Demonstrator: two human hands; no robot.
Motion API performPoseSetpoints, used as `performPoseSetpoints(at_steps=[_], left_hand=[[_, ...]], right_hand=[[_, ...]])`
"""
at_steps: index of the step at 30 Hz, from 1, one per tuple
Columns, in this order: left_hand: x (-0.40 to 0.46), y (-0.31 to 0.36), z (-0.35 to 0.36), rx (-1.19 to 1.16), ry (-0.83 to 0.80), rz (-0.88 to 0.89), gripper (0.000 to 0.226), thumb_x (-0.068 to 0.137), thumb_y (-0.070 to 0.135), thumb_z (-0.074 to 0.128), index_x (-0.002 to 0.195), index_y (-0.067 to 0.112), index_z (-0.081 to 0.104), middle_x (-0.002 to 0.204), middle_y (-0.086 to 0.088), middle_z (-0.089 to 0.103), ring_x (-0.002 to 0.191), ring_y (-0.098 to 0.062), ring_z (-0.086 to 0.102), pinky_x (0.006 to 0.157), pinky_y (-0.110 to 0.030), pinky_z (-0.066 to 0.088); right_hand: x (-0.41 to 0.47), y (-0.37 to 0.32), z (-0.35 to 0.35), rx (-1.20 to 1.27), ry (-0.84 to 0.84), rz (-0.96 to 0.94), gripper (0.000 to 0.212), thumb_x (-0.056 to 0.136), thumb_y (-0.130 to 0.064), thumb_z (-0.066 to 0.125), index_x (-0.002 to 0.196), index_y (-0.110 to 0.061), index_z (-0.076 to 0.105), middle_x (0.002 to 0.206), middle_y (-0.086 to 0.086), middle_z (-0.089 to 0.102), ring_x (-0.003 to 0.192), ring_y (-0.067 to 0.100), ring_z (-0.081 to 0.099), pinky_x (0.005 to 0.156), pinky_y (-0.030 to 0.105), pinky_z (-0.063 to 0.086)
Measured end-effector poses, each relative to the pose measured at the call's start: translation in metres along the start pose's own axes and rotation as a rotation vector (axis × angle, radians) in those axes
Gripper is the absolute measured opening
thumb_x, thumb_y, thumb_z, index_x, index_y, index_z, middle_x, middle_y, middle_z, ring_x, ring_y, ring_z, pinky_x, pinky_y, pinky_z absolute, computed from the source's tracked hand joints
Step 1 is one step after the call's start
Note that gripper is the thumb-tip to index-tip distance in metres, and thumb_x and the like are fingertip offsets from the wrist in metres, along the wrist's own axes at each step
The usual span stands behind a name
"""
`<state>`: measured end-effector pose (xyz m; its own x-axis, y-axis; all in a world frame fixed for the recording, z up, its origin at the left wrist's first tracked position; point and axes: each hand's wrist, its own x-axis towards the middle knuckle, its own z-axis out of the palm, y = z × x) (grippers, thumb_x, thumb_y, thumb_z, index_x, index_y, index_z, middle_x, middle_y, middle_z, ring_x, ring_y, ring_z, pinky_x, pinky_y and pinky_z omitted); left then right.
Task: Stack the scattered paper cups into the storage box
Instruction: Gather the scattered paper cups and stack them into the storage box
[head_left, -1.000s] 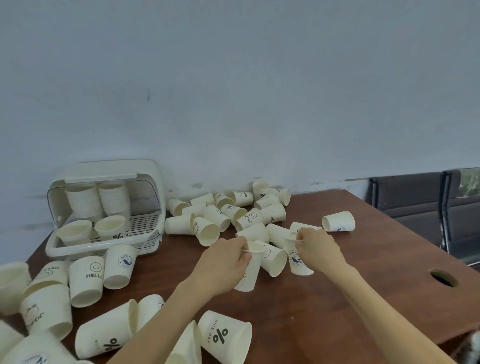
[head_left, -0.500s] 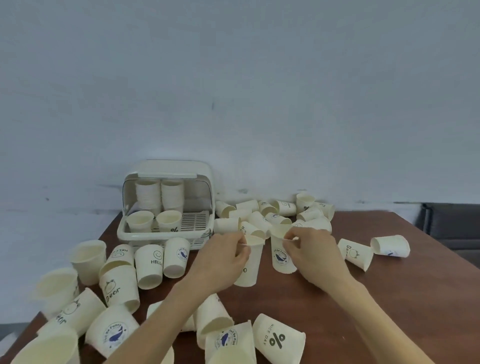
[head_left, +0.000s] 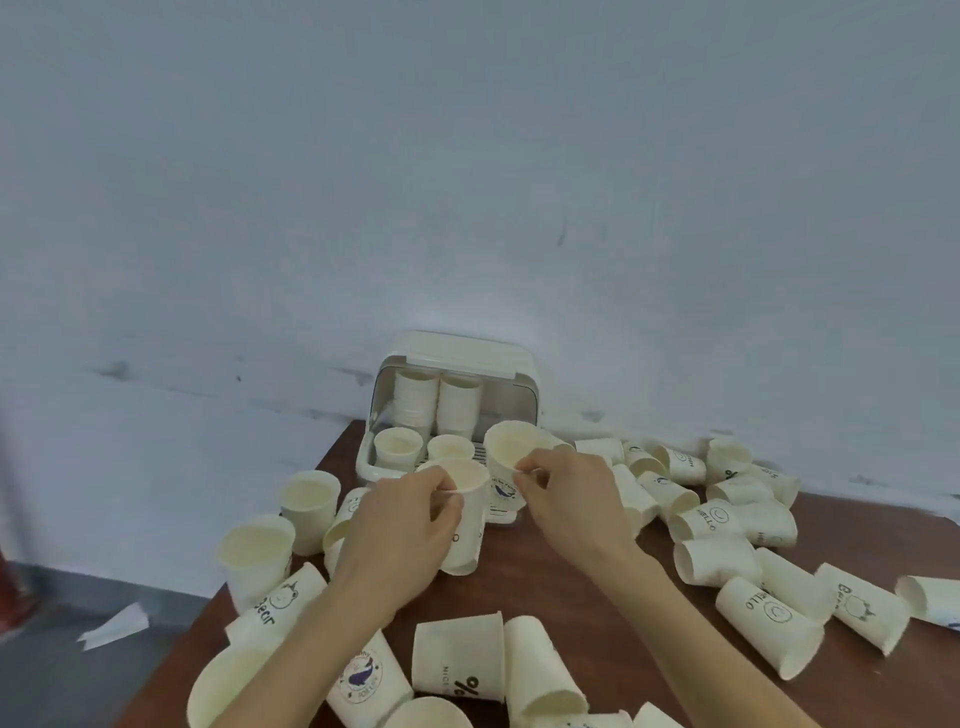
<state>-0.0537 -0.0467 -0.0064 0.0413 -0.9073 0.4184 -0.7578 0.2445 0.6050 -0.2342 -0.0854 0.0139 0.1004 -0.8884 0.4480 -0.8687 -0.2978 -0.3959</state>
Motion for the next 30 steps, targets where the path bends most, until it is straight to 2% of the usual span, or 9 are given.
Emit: performPoseSetpoints(at_steps=[4,8,12,20,24,30], left_hand=[[0.005,-0.018,-0.007,0.036,-0.008,-0.028,0.017,0.092,0.037,0.050,0.085,0.028,0.064,0.074,0.011,0.068,0.078,-0.014,0.064,0.074,-0.036,0.051],[0.010,-0.028,-0.012,0.084,-0.024,-0.031,0.022,0.094,0.037,0.046,0.083,0.027,0.062,0.074,0.009,0.066,0.074,-0.014,0.061,0.070,-0.037,0.050],[0.015,-0.038,-0.014,0.089,-0.042,-0.046,0.025,0.096,0.036,0.043,0.084,0.026,0.062,0.074,0.008,0.064,0.071,-0.013,0.059,0.068,-0.037,0.051],[0.032,-0.053,-0.010,0.131,-0.028,-0.050,0.026,0.098,0.033,0.039,0.086,0.024,0.061,0.074,0.006,0.064,0.070,-0.015,0.058,0.067,-0.037,0.049],[0.055,-0.060,-0.005,0.150,0.008,-0.061,0.026,0.098,0.031,0.038,0.092,0.022,0.062,0.082,0.000,0.066,0.079,-0.023,0.059,0.072,-0.041,0.050],[0.108,-0.073,0.004,0.142,0.088,-0.073,0.025,0.099,0.025,0.039,0.099,0.015,0.062,0.088,-0.005,0.067,0.084,-0.027,0.060,0.074,-0.041,0.050]], right_hand=[[0.048,-0.006,0.034,-0.019,-0.013,0.012,0.018,0.089,-0.027,0.057,0.096,-0.023,0.073,0.089,-0.002,0.072,0.086,0.019,0.064,0.071,0.030,0.049],[0.083,-0.005,0.063,-0.091,-0.003,0.004,0.021,0.090,-0.025,0.052,0.097,-0.018,0.071,0.090,0.002,0.071,0.087,0.024,0.062,0.066,0.029,0.043],[0.104,-0.002,0.092,-0.083,-0.018,0.006,0.022,0.091,-0.024,0.051,0.098,-0.017,0.070,0.090,0.003,0.072,0.086,0.025,0.063,0.067,0.031,0.046],[0.107,0.012,0.136,-0.124,-0.137,0.002,0.022,0.094,-0.025,0.049,0.093,-0.013,0.068,0.089,0.005,0.069,0.080,0.025,0.063,0.062,0.031,0.044],[0.100,0.019,0.148,-0.154,-0.168,0.008,0.024,0.097,-0.024,0.046,0.087,-0.008,0.061,0.080,0.005,0.058,0.073,0.023,0.050,0.059,0.032,0.038],[0.091,0.028,0.165,-0.180,-0.184,-0.072,0.014,0.096,-0.012,0.040,0.097,-0.010,0.054,0.096,0.007,0.059,0.084,0.025,0.053,0.064,0.031,0.032]])
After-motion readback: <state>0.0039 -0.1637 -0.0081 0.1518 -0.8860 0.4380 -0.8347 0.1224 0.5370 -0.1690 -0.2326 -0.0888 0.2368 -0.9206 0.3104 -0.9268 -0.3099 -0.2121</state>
